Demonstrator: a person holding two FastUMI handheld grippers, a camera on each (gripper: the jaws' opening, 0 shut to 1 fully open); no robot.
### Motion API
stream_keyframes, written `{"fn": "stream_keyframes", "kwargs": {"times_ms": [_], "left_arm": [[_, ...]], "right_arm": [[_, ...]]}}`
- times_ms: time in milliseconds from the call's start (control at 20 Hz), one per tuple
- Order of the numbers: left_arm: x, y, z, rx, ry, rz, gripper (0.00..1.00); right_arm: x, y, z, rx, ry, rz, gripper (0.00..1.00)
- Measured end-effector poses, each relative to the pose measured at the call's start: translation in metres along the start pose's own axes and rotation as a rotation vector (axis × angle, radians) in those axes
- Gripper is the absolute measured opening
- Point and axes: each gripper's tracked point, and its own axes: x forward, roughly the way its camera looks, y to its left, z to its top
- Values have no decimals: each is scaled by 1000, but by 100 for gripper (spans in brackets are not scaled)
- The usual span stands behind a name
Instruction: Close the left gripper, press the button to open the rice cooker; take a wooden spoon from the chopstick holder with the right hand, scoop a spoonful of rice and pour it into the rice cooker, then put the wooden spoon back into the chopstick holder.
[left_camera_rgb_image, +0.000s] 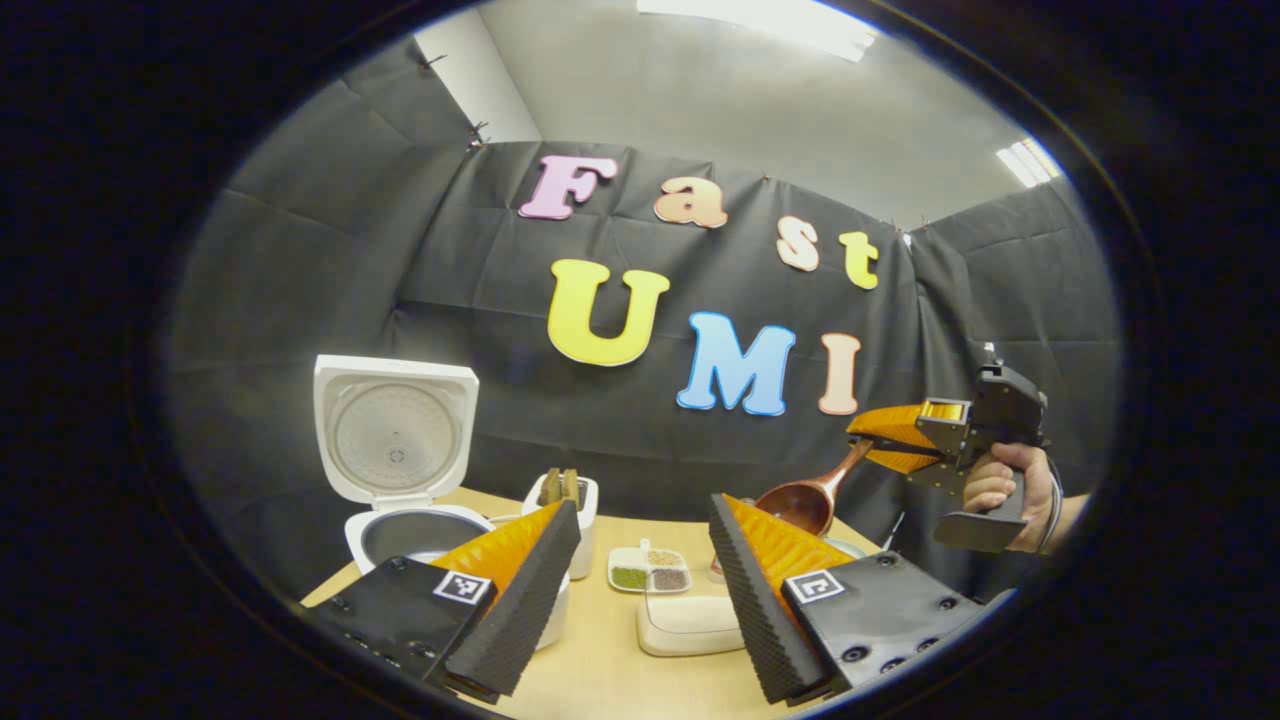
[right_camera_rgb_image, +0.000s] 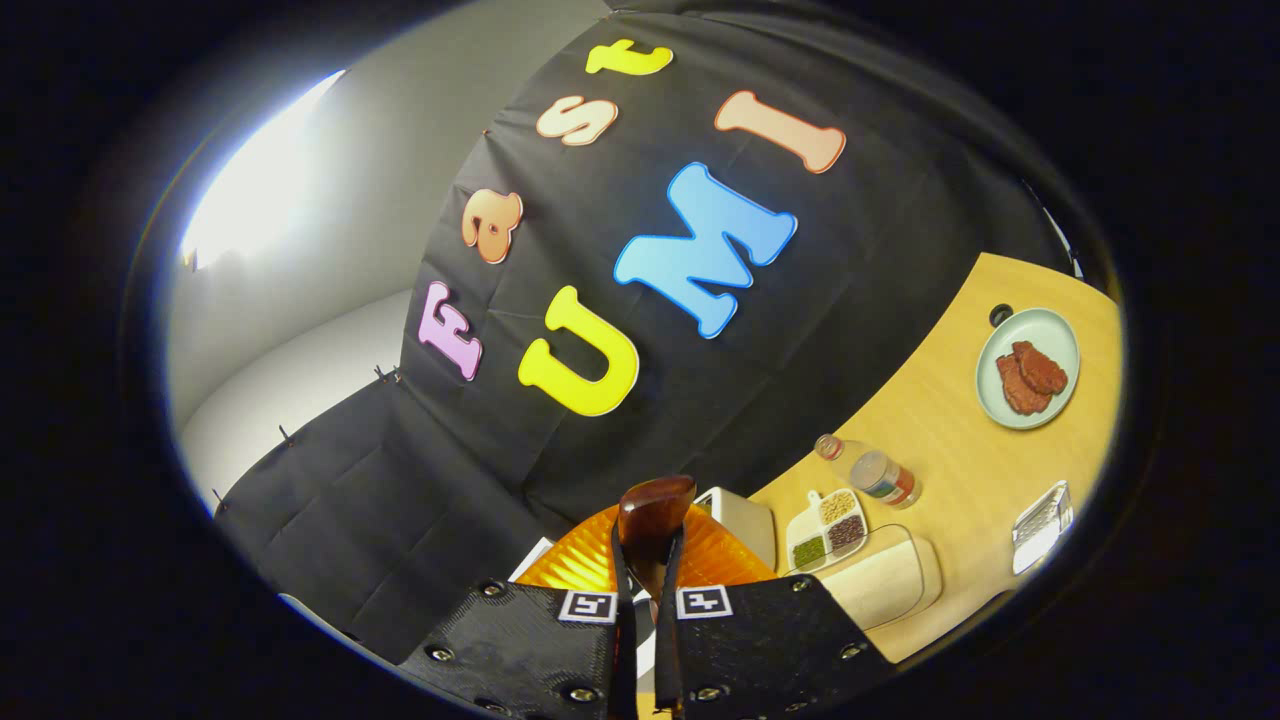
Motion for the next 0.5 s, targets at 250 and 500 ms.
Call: {"fn": "stream_keyframes", "kwargs": {"times_ms": [250, 500], "left_arm": [[2, -7, -1, 41, 3, -41, 93], [0, -14, -3, 52, 26, -59, 93]], "right_arm": [[-33, -50, 33, -36, -68, -95, 7], [-60, -108, 57, -78, -110, -212, 7]]}}
